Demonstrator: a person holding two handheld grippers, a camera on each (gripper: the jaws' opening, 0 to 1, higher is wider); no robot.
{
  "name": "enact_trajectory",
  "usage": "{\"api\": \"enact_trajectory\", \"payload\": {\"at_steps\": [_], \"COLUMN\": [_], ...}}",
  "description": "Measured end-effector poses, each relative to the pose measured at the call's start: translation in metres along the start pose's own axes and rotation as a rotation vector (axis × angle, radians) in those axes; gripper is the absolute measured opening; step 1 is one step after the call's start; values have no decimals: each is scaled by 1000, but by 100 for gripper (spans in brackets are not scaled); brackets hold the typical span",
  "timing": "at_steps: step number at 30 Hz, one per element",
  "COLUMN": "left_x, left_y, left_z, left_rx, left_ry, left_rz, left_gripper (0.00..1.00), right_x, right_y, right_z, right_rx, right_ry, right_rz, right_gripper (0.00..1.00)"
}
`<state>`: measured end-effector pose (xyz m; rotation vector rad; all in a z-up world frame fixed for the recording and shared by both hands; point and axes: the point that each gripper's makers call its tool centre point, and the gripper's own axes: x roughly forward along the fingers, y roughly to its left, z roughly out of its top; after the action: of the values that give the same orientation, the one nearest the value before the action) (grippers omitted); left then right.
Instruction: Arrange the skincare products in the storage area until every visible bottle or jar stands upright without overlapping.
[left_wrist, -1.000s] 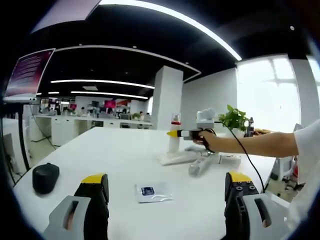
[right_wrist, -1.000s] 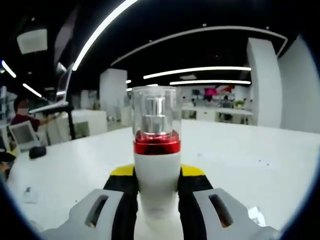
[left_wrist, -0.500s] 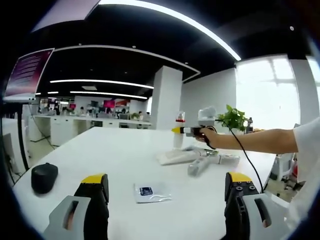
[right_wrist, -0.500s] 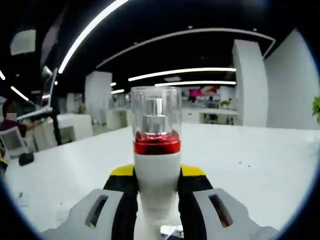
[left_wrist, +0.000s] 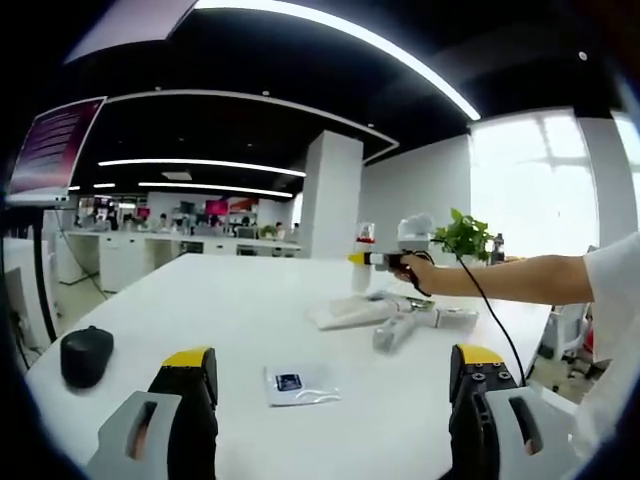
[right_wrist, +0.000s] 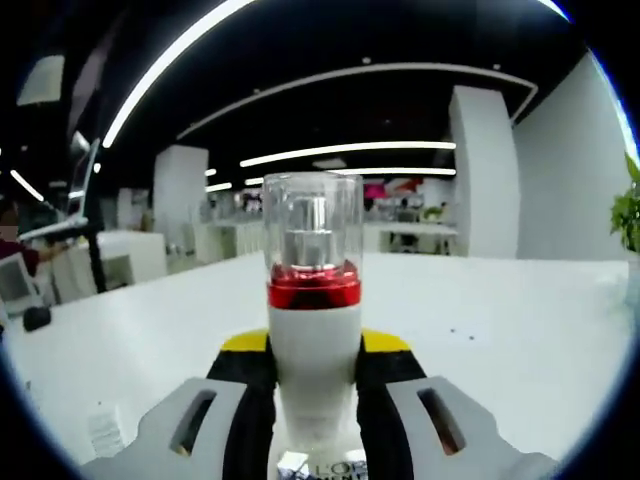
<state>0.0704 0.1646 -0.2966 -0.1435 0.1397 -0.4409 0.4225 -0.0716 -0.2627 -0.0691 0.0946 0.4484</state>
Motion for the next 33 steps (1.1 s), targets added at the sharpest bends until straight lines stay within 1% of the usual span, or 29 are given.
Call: {"api": "enact_trajectory", "payload": {"at_steps": [1, 2, 3, 5, 7, 11, 13, 15, 18, 25, 33], "left_x": [0, 0, 0, 0, 0, 0, 1, 2, 3, 3, 3], "left_y": [0, 1, 1, 1, 1, -1, -3, -4, -6, -10, -9], "left_z": [0, -1, -1, 0, 0, 0, 0, 0, -2, -1, -1], "left_rx": [0, -1, -1, -3, -3, -1, -2, -1, -3, 1, -2], "left_ry": [1, 2, 2, -1, 0, -1, -2, 0, 5, 4, 2], "left_rz": [0, 2, 2, 2, 2, -4, -9, -11, -16, -24, -21], "left_gripper": [99, 99, 99, 99, 99, 99, 99, 99, 99, 99, 99], "right_x": [0, 0, -1, -2, -2, -7, -10, -12, -17, -23, -26], "right_y": [-2, -11, -14, -24, -29, -50, -60, -63, -76, -91, -102], "right_z": [0, 1, 2, 4, 5, 10, 11, 10, 6, 0, -9], "right_rx": [-1, -13, -16, -10, -8, 10, 10, 8, 7, 8, 12], "right_ry": [0, 1, -2, -4, -2, -18, -21, -20, -13, -2, 15], "right_rz": [-2, -21, -26, -49, -56, -118, -145, -156, -192, -236, -268], "right_gripper": [27, 27, 27, 27, 27, 27, 27, 27, 27, 27, 27]}}
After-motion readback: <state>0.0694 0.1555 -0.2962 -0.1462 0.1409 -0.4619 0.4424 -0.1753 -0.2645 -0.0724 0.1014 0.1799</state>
